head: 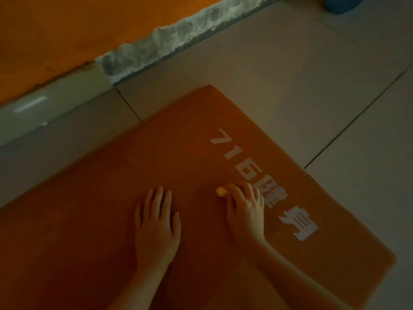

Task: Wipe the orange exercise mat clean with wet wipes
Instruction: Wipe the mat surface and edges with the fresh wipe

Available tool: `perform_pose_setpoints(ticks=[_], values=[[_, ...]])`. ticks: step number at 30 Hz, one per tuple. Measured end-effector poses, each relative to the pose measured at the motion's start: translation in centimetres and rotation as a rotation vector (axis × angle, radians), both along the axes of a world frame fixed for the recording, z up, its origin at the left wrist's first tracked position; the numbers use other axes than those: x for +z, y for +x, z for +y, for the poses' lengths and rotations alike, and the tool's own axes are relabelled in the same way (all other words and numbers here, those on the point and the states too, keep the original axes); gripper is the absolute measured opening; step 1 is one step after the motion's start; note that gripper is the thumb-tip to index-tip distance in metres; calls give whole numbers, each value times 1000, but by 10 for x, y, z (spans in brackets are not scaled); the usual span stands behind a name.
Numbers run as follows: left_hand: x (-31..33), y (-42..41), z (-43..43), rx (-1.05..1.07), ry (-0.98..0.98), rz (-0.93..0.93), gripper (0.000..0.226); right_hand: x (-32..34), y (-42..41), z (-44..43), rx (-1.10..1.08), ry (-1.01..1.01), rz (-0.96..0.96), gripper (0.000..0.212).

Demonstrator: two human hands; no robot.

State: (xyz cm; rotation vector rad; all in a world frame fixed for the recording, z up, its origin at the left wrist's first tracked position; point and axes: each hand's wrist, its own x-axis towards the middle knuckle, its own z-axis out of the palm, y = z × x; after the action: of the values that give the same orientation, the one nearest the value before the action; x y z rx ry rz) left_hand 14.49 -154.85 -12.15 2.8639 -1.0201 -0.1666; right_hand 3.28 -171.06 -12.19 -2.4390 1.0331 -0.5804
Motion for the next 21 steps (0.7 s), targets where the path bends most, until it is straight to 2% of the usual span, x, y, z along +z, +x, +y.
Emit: perform_pose_setpoints(ticks=[4, 14, 18, 21], values=[[-3, -4, 0, 20, -27, 4, 56, -12, -18, 25, 90, -48, 46, 30], [0, -2, -3, 44, -64, 25, 58, -12, -15, 23, 115, -118, 5, 27], [9, -17, 1, 126, -17, 24, 53, -10, -16, 29, 128, -170, 35, 27], [11, -34, 6, 137, -22, 98, 53, -9, -16, 27, 102, -204, 87, 28]])
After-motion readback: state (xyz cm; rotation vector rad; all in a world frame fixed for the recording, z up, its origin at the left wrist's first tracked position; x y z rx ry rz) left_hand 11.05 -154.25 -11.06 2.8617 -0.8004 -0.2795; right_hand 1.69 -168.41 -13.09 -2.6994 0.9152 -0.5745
